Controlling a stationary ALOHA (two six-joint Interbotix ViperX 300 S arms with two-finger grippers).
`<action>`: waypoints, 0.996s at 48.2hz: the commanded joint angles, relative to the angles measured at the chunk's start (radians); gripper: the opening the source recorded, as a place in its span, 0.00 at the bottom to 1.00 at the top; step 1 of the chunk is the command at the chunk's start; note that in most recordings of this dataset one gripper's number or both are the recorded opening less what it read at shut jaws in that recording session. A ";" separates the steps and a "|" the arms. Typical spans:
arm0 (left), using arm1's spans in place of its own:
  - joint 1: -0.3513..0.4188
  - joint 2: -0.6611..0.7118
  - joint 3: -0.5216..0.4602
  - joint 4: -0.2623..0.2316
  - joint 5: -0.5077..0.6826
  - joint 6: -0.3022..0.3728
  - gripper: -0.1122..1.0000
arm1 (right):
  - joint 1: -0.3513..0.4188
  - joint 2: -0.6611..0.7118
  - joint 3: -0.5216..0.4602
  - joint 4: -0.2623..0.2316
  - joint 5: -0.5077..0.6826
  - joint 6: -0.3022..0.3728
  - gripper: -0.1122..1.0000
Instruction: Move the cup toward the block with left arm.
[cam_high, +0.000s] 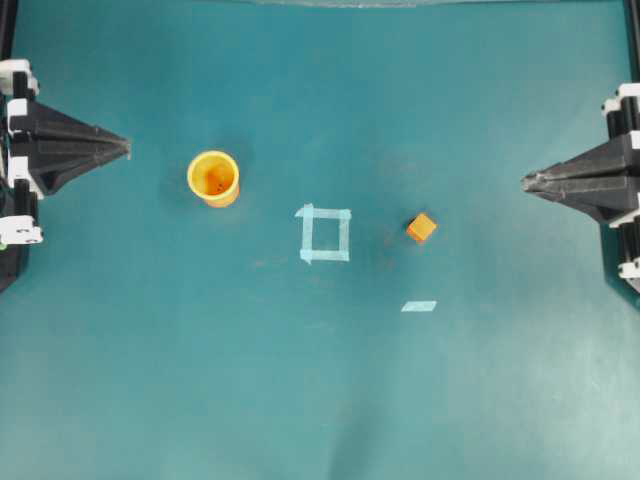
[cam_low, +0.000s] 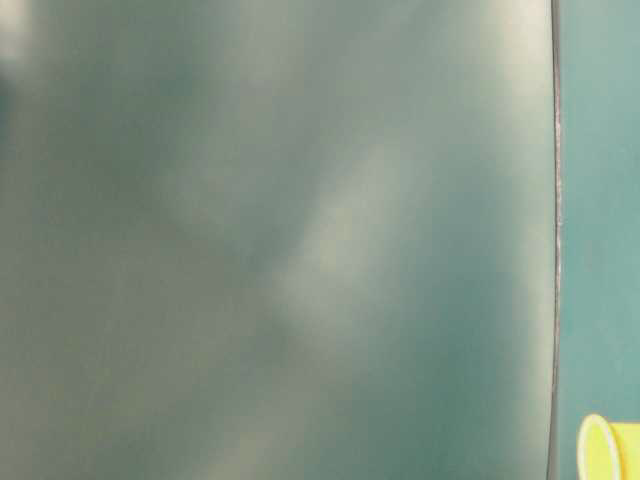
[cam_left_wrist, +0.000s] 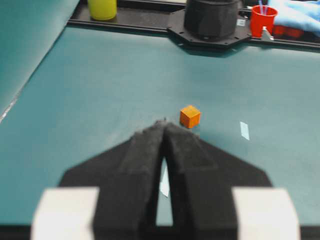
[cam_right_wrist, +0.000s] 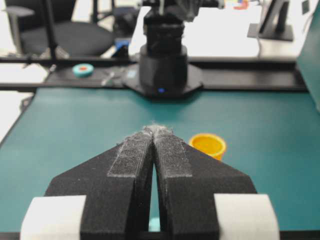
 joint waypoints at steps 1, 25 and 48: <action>0.003 0.008 -0.025 0.002 -0.005 -0.002 0.14 | 0.002 0.003 -0.032 0.003 -0.006 0.002 0.10; 0.041 0.015 -0.026 0.002 0.052 -0.005 0.63 | 0.000 0.005 -0.032 0.003 -0.006 0.002 0.10; 0.058 0.127 -0.028 0.002 0.140 -0.074 0.85 | 0.002 0.006 -0.041 0.003 -0.006 0.005 0.10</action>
